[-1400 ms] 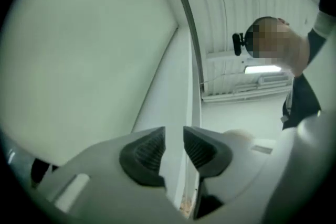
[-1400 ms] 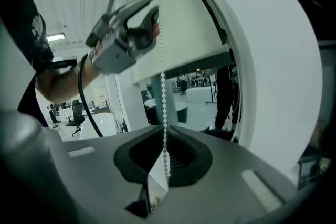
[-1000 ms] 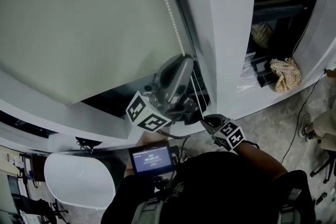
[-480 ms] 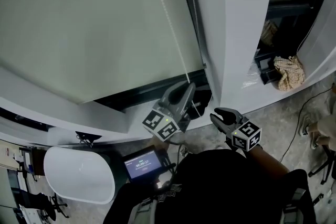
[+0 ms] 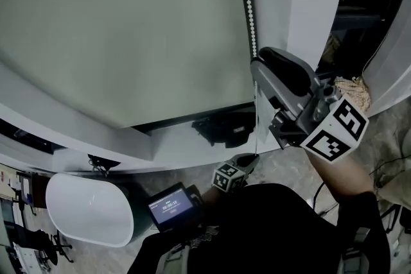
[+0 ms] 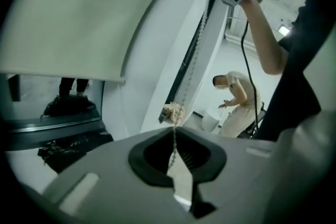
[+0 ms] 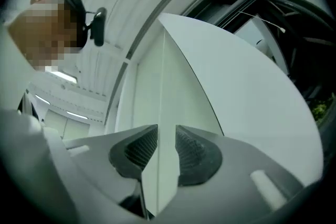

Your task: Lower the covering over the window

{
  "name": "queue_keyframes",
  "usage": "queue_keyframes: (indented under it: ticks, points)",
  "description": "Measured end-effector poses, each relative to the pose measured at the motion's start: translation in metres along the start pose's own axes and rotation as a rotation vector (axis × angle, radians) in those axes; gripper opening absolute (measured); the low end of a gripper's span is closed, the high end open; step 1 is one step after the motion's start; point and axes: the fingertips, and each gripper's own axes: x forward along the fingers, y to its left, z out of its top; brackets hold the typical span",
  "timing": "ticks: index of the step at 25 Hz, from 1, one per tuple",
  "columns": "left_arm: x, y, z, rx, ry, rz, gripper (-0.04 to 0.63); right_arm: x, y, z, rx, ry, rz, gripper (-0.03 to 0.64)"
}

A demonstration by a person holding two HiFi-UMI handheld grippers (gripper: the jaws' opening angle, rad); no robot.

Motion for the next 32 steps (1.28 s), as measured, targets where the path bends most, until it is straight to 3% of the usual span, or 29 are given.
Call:
queue_keyframes:
  ticks: [3,6,7,9,13,16,19,22,24,26,27,30,32]
  points:
    - [0.004,0.000,-0.024,0.018,0.011,-0.010,0.012,0.016,0.013,0.037,0.052,-0.067,0.092,0.098]
    - [0.001,0.001,-0.026,0.025,0.015,-0.012,0.012,0.042,0.030,0.078,0.030,-0.108,0.204,0.098]
    - [-0.001,0.001,-0.020,0.016,0.013,-0.011,0.012,0.053,0.032,0.093,0.006,-0.111,0.217,0.097]
    - [-0.003,0.001,-0.012,-0.002,0.008,-0.011,0.014,0.070,0.030,0.110,-0.042,-0.095,0.224,0.017]
    - [-0.002,0.011,-0.012,-0.013,0.020,0.000,0.014,0.081,0.026,0.102,-0.061,-0.026,0.249,0.015]
    - [-0.003,0.024,-0.039,0.003,0.086,0.048,0.015,0.065,0.024,0.074,-0.020,0.018,0.259,0.014]
    - [-0.018,0.043,-0.060,0.012,0.088,0.110,0.018,0.041,0.017,0.038,-0.062,0.076,0.204,0.014]
    - [-0.053,0.058,-0.039,-0.058,-0.008,0.136,0.034,0.020,0.007,0.007,-0.085,0.132,0.153,0.014]
    - [-0.082,0.063,0.002,-0.121,-0.111,0.139,0.049,0.006,-0.003,-0.015,-0.100,0.173,0.118,0.012]
    - [-0.110,0.071,0.044,-0.131,-0.196,0.149,0.051,-0.010,-0.012,-0.047,-0.125,0.233,0.088,0.012]
    - [-0.122,0.075,0.059,-0.111,-0.208,0.143,0.055,-0.018,-0.015,-0.066,-0.137,0.266,0.076,0.014]
    - [-0.152,0.084,0.085,0.009,-0.144,0.131,0.092,-0.039,-0.021,-0.117,-0.108,0.342,0.041,0.014]
    - [-0.166,0.083,0.116,0.087,-0.169,0.151,0.092,-0.054,-0.026,-0.147,-0.065,0.375,0.012,0.014]
